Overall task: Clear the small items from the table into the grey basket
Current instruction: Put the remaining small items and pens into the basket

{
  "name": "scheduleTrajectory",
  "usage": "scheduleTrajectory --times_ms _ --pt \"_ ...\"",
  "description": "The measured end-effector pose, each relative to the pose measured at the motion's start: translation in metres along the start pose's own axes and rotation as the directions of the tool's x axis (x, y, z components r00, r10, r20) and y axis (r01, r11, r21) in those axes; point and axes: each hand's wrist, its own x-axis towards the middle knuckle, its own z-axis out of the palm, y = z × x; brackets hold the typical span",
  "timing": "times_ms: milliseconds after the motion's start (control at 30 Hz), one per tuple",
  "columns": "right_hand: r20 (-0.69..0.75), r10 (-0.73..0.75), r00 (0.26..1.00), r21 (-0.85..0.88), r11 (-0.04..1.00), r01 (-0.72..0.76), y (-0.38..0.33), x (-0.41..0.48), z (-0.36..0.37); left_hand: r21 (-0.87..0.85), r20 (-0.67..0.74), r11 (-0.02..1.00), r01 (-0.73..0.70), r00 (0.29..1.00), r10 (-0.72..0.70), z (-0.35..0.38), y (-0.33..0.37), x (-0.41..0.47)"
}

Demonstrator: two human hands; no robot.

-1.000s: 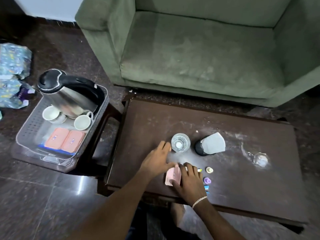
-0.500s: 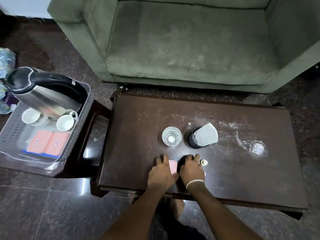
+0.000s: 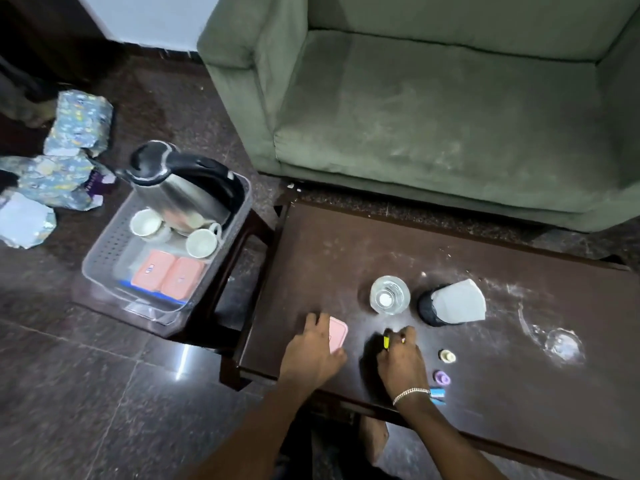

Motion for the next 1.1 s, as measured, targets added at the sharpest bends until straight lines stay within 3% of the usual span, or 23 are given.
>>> scheduleTrajectory --times_ms 167,333,467,633,867,1100 --pt "-0.051 -0.109 0.993 0.137 0.984 0.115 -0.080 -0.005 -0.020 0.008 -0.180 0.999 -0.039 0.983 0.039 -0.066 -0.049 -0.014" --pt "-0.085 -0.264 0.961 0.325 0.904 0.277 -0.183 0.000 -0.040 -0.033 -0.382 0.999 -0.039 0.924 0.024 -0.142 -0.122 -0.024" --pt "-0.139 -0.350 0.927 0.406 0.833 0.375 -0.266 0.013 -0.040 -0.063 -0.435 0.998 0.022 0.899 -0.047 -0.195 -0.185 -0.021" --pt "-0.097 -0.392 0.915 0.459 0.798 0.390 -0.356 0.021 -0.018 -0.095 -0.479 0.992 0.084 0.870 -0.120 -0.237 -0.258 -0.007" --pt "-0.086 -0.398 0.913 0.354 0.844 0.402 -0.428 0.031 0.020 -0.140 -0.431 0.974 0.181 0.874 -0.224 -0.263 -0.318 0.026" --pt "0.006 -0.379 0.925 0.101 0.921 0.377 -0.447 0.042 0.049 0.028 -0.326 0.977 0.214 0.925 -0.193 -0.261 -0.344 0.047"
